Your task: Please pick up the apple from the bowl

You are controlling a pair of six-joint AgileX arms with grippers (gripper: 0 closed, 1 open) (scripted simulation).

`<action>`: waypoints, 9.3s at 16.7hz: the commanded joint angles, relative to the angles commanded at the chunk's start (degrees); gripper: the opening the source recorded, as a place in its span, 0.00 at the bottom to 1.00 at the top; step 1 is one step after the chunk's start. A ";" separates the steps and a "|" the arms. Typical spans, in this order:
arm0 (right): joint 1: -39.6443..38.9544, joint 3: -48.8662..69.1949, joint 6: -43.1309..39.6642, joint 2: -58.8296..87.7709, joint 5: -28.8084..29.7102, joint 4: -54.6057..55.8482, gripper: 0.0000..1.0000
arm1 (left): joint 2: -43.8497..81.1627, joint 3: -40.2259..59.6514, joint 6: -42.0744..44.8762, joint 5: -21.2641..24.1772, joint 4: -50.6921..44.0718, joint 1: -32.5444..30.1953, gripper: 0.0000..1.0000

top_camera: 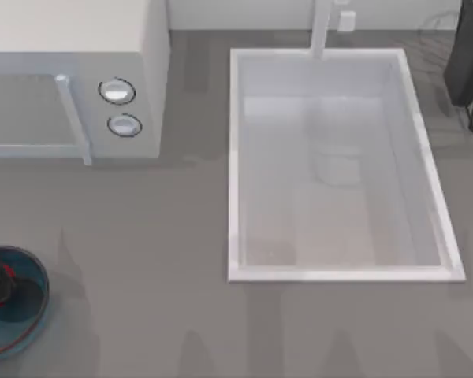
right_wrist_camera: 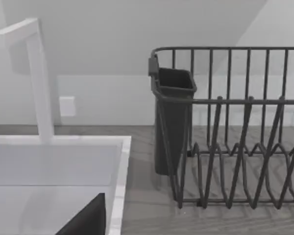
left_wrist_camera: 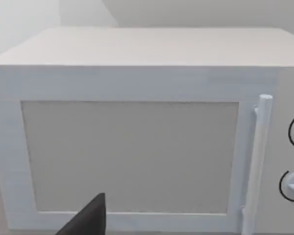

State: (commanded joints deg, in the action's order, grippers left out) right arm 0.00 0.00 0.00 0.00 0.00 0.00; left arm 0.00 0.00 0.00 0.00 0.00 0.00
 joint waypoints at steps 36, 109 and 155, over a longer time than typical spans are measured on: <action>0.00 0.00 0.00 0.00 0.00 0.00 1.00 | 42.47 29.42 2.61 0.00 -31.89 2.05 1.00; 0.00 0.00 0.00 0.00 0.00 0.00 1.00 | 88.30 99.52 3.92 -0.52 -99.38 2.98 0.00; 0.00 0.00 0.00 0.00 0.00 0.00 1.00 | 105.11 68.84 -32.32 0.03 -53.73 -33.71 0.38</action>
State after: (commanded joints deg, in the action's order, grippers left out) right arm 0.00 0.00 0.00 0.00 0.00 0.00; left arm 105.11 68.84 -32.32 0.03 -53.73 -33.71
